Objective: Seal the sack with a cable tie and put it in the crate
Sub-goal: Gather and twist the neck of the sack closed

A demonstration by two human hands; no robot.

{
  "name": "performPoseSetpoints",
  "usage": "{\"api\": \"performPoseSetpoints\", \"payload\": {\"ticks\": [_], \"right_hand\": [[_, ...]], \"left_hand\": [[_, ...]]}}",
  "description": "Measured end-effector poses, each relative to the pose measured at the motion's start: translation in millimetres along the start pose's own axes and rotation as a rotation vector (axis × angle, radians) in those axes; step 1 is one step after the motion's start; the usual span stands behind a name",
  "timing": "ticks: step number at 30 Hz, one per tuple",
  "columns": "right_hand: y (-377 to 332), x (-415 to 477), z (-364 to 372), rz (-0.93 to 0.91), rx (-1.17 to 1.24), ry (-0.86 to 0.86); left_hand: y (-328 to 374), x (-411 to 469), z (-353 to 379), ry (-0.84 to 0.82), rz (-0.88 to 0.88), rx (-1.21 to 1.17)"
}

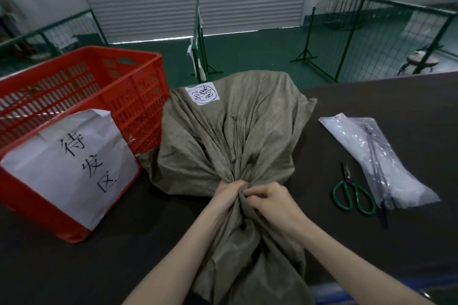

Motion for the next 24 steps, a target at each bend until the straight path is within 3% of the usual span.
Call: {"api": "performPoseSetpoints", "payload": {"ticks": [4, 7, 10, 13, 15, 21, 24], "right_hand": [[19.6, -0.7, -28.5, 0.1, 0.248, 0.292], [35.2, -0.1, -47.0, 0.109, 0.069, 0.436], [61.5, 5.5, -36.3, 0.263, -0.023, 0.3], [80.8, 2.4, -14.2, 0.457, 0.233, 0.112], [87.4, 2.2, -8.3, 0.495, 0.312, 0.079], [46.9, 6.0, -16.6, 0.222, 0.272, 0.131], [13.4, 2.0, -11.0, 0.067, 0.166, 0.064]], "left_hand": [[-0.1, 0.7, 1.6, 0.013, 0.01, 0.018], [-3.9, 4.9, -0.8, 0.017, -0.006, -0.003], [-4.9, 6.9, -2.3, 0.039, -0.015, -0.019], [-7.2, 8.3, -3.3, 0.071, -0.026, -0.034], [-10.8, 10.9, -6.3, 0.106, -0.035, -0.043], [-16.2, 11.7, -5.5, 0.022, -0.092, -0.027], [-12.1, 9.1, -7.4, -0.002, -0.119, 0.147]]}}
Point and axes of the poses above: each hand's wrist, its own x-axis towards the middle knuckle, its own z-axis out of the palm, y = z × x, the point moved 9 cm from there along x, towards the middle knuckle, and after that the axes turned 1 degree about -z, right-handed, at the moved point
